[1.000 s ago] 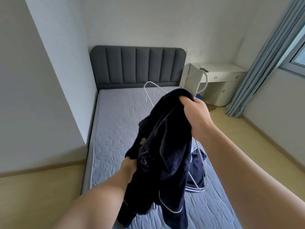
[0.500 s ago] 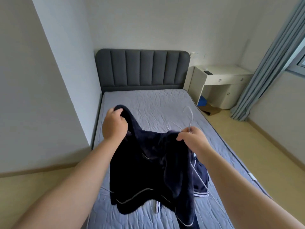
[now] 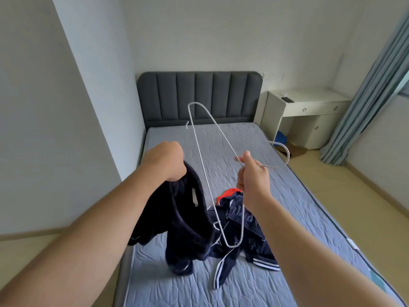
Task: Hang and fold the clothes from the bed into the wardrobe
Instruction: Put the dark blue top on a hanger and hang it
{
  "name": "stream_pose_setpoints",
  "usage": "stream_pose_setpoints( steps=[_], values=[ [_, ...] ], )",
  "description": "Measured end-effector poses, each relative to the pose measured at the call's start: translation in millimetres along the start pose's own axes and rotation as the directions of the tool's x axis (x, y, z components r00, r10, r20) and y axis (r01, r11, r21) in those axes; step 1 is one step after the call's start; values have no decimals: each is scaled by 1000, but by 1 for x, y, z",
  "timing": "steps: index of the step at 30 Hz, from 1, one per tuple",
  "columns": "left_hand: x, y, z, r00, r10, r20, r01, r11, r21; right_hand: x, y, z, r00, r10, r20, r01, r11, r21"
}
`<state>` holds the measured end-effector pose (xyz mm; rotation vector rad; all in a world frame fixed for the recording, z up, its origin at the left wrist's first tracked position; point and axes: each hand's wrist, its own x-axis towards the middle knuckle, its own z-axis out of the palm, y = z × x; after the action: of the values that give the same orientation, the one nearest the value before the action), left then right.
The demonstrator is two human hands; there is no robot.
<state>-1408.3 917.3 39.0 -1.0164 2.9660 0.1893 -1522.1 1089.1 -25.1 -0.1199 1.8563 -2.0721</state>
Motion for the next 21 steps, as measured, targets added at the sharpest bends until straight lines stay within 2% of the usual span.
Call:
stream_pose_setpoints(
  steps=[2, 4, 7, 9, 12, 16, 18, 21],
  values=[
    [4, -6, 5, 979, -48, 197, 70, 992, -106, -1, -1, 3, 999, 12, 46, -16, 997, 73],
    [7, -17, 15, 947, -78, 311, 167, 948, -270, -2, -3, 8, 995, 65, 72, -78, 976, 202],
    [1, -35, 31, 901, -60, 429, 316, 768, -556, -1, -4, 13, 976, 161, 149, -213, 857, 468],
    [-5, -45, 43, 892, -49, 449, 356, 688, -633, 1, -4, 15, 964, 148, 223, -251, 792, 557],
    [-9, -56, 50, 885, -8, 466, 385, 577, -721, 2, -3, 21, 941, 119, 316, -284, 784, 551],
    [-11, -63, 41, 877, 80, 474, 423, 341, -839, 2, 10, 35, 923, 128, 364, -309, 808, 502],
    [-11, -65, 31, 895, 109, 433, 400, 238, -885, -1, 22, 43, 921, 124, 370, -300, 833, 466],
    [-12, -69, 14, 940, 93, 327, 313, 137, -940, -5, 40, 46, 930, 115, 350, -242, 907, 346]
  ],
)
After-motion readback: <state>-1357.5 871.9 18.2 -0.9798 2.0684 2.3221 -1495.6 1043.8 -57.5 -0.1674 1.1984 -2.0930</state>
